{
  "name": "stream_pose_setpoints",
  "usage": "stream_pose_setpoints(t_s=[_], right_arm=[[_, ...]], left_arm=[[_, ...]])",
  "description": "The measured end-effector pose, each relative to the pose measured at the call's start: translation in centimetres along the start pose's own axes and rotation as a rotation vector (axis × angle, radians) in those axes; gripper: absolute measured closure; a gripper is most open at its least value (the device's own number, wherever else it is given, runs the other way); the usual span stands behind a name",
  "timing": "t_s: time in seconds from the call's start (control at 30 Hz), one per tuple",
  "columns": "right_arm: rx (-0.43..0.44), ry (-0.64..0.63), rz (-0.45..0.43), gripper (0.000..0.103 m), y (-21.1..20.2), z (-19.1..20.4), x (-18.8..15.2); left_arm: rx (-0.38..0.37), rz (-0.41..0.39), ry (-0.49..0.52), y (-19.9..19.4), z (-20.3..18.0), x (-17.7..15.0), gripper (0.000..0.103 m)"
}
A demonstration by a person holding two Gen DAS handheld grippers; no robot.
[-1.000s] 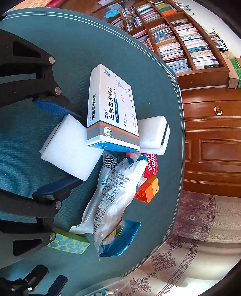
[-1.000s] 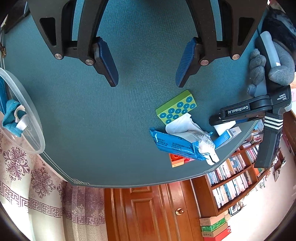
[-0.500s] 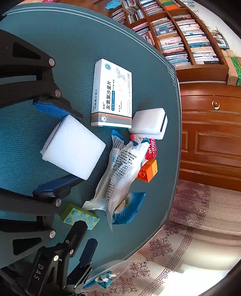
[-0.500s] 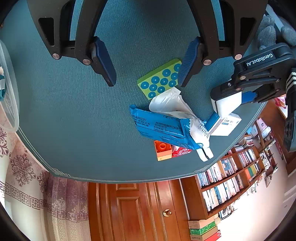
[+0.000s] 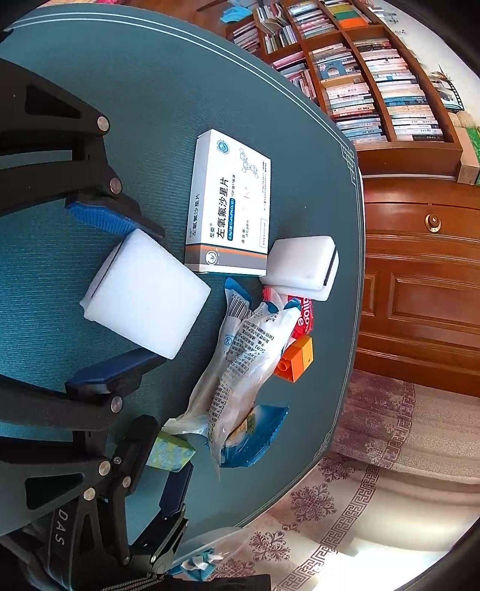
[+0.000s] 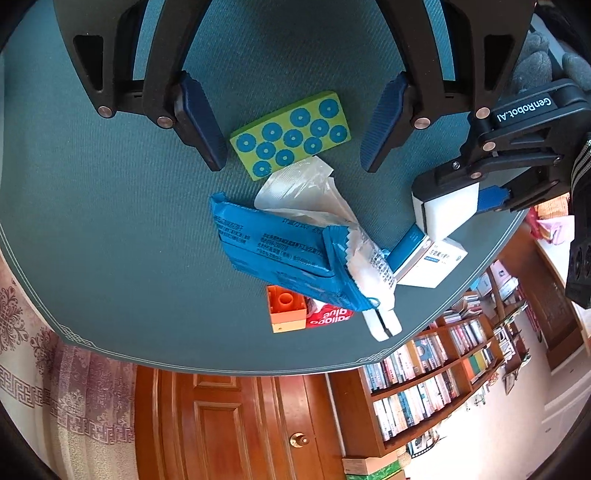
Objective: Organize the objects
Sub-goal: 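Grasp the green dotted block with the right gripper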
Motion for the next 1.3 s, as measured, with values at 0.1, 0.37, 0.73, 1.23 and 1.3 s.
stream_pose_setpoints(t_s=[0.1, 0.37, 0.73, 1.23, 1.3], right_arm=[[-0.022, -0.041, 0.007, 0.027, -0.1, 0.6, -0.5], [-0.086, -0.059, 0.008, 0.036, -0.4, 0.7, -1.0], [-0.106, -0.032, -0.011, 0.036, -2.3, 0.4, -3.1], [-0.098, 0.081, -0.047, 0.036, -6.4, -2.1, -5.2], [-0.100, 0.095, -0.056, 0.036, -7.0, -2.6, -5.4]], left_arm=[[0.002, 0.004, -0.004, 0.2, 0.0, 0.0, 0.041], [0.005, 0.005, 0.004, 0.2, -0.1, -0.2, 0.041], [0.013, 0.002, 0.027, 0.2, -0.7, -0.4, 0.041], [0.017, 0.015, 0.071, 0.0, -3.0, -1.3, 0.041], [0.012, 0.018, 0.080, -0.1, -3.6, -1.5, 0.041]])
Point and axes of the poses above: each gripper's, at about its wrist camera, not at the fingertips, and y roughly the way its jaws point, z to its left, x to its top, the point moved 5 cm from there along y, roughly the way its jaws point, and after that the axes turned 2 degrees about -z, right-handed, at the moved point
